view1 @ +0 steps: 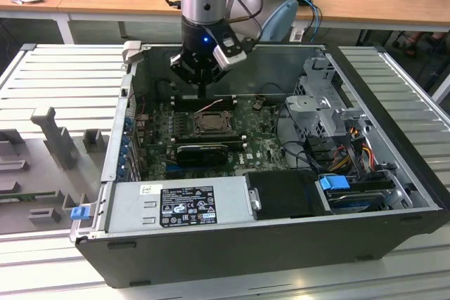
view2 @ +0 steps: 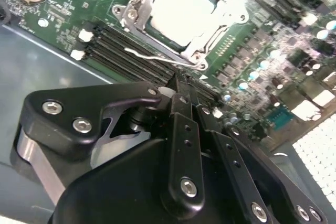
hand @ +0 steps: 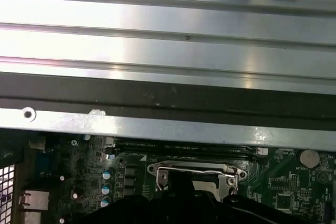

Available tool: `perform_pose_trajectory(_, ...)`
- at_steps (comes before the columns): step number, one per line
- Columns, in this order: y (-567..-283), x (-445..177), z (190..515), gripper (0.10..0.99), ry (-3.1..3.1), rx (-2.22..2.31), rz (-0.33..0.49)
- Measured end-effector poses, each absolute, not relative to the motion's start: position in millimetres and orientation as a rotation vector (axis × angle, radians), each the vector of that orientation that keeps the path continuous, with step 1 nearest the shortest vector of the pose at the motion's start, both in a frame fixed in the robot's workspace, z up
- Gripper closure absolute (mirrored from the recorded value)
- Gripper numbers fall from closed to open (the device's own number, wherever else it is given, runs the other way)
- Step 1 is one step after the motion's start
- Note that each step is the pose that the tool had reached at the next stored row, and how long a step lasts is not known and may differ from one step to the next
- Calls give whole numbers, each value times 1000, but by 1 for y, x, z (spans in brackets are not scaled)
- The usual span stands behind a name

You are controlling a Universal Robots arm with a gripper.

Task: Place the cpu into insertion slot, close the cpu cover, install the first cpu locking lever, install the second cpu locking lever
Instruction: 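Install the first cpu locking lever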

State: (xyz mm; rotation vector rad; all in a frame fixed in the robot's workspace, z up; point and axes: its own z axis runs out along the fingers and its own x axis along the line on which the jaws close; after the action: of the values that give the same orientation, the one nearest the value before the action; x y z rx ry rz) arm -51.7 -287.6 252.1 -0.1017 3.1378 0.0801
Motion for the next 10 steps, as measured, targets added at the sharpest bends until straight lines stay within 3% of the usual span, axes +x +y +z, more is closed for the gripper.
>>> perform_pose_trajectory(10, -288, -42, 237, 980, 3137, -74, 107)
